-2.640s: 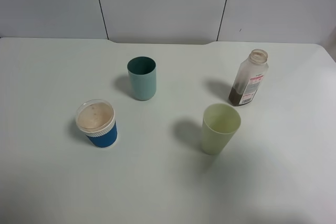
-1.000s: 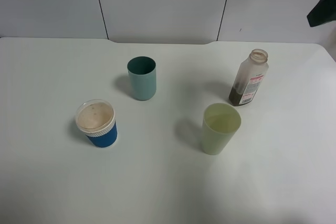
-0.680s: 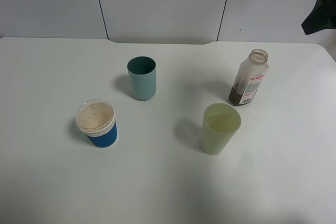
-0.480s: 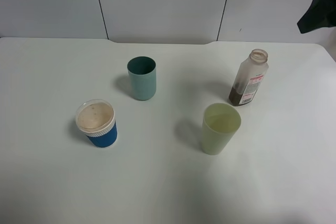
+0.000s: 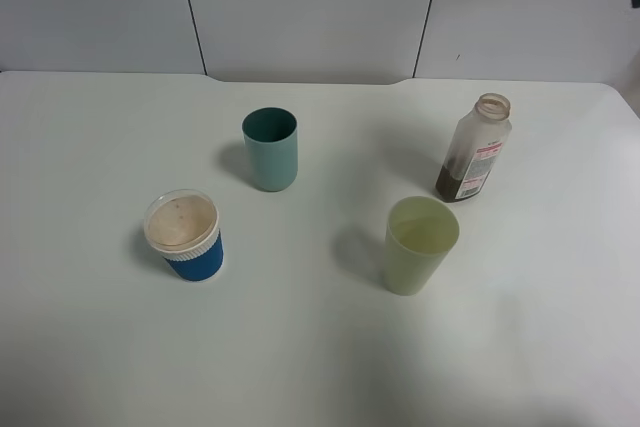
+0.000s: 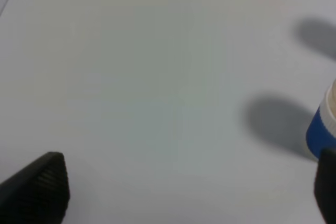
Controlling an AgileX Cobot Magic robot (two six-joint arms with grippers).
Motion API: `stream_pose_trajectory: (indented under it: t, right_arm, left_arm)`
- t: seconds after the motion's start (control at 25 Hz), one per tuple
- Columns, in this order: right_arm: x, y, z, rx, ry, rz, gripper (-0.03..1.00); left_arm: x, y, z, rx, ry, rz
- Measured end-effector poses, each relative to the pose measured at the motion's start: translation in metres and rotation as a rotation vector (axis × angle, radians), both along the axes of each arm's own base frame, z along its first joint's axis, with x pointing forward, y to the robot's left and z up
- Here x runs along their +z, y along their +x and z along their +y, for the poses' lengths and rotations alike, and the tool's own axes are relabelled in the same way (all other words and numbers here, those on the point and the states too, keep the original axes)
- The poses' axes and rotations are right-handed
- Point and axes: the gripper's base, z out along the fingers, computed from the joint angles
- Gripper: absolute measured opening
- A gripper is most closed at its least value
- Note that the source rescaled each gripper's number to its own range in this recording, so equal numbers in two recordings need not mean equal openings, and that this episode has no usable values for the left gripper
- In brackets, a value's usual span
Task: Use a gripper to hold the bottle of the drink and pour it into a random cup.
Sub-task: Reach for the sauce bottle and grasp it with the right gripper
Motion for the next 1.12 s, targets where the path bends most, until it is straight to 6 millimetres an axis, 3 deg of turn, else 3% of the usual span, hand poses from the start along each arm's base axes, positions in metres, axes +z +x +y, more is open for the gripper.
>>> stream_pose_trajectory:
  t: [0.16, 0.32, 0.68, 0.96, 1.12]
  right_arm:
    - [-0.005, 0.004, -0.008, -0.067, -0.061, -0.104, 0.84]
    - [-0.018, 0.008, -0.006, -0.005, -0.114, -0.190, 0.84]
    - [-0.060, 0.008, 0.020, 0.297, -0.056, -0.262, 0.84]
    - [-0.067, 0.000, 0.039, 0.654, 0.092, -0.247, 0.84]
    - [-0.068, -0.003, 0.036, 0.716, 0.134, -0.232, 0.84]
  left_arm:
    - [0.000, 0.000, 0.000, 0.000, 0.000, 0.000]
    - [0.000, 0.000, 0.000, 0.000, 0.000, 0.000]
    - [0.000, 0.000, 0.000, 0.000, 0.000, 0.000]
    - [0.000, 0.000, 0.000, 0.000, 0.000, 0.000]
    - [0.000, 0.000, 0.000, 0.000, 0.000, 0.000]
